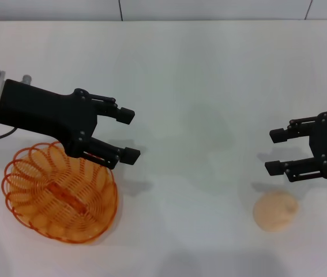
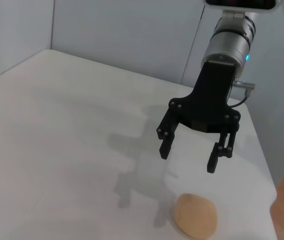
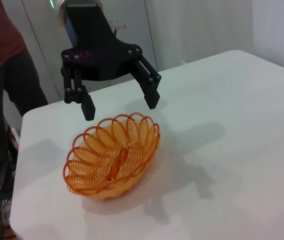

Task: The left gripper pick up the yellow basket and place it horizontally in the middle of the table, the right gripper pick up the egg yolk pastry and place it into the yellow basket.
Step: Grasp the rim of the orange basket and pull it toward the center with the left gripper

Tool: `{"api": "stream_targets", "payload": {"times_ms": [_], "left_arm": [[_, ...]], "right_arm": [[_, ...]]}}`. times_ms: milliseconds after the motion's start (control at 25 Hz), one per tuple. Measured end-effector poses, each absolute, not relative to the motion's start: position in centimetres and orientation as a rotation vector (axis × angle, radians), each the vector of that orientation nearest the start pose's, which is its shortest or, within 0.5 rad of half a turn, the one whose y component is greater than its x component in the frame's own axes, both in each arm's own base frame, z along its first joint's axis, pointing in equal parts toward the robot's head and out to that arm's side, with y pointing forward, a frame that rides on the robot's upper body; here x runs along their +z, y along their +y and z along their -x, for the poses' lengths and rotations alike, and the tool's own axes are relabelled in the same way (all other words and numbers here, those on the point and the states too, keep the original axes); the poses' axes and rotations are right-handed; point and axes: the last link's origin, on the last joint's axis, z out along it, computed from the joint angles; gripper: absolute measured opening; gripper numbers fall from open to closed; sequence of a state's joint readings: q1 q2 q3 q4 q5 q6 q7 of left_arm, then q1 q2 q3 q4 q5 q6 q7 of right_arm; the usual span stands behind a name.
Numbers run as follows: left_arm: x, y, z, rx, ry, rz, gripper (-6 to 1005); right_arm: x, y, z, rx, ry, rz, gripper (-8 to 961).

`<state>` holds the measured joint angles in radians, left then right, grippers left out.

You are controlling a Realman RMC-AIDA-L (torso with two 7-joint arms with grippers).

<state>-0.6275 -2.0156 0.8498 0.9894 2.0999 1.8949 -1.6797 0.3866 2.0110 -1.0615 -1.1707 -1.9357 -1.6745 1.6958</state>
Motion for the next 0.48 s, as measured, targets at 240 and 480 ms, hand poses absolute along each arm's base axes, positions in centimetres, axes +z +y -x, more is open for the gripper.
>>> {"api": "stream_targets", "payload": {"times_ms": [240, 480], "left_arm": [[4.61, 33.17, 19.76, -0.404, -0.421, 3.129, 865], [4.64, 33.14, 19.86, -0.400, -0.425, 3.129, 855]], "right_arm": [[4.42, 31.23, -22.42, 0.367, 0.427, 2.943, 693], [4.42, 31.22, -22.43, 0.367, 0.428, 2.943, 693]]}}
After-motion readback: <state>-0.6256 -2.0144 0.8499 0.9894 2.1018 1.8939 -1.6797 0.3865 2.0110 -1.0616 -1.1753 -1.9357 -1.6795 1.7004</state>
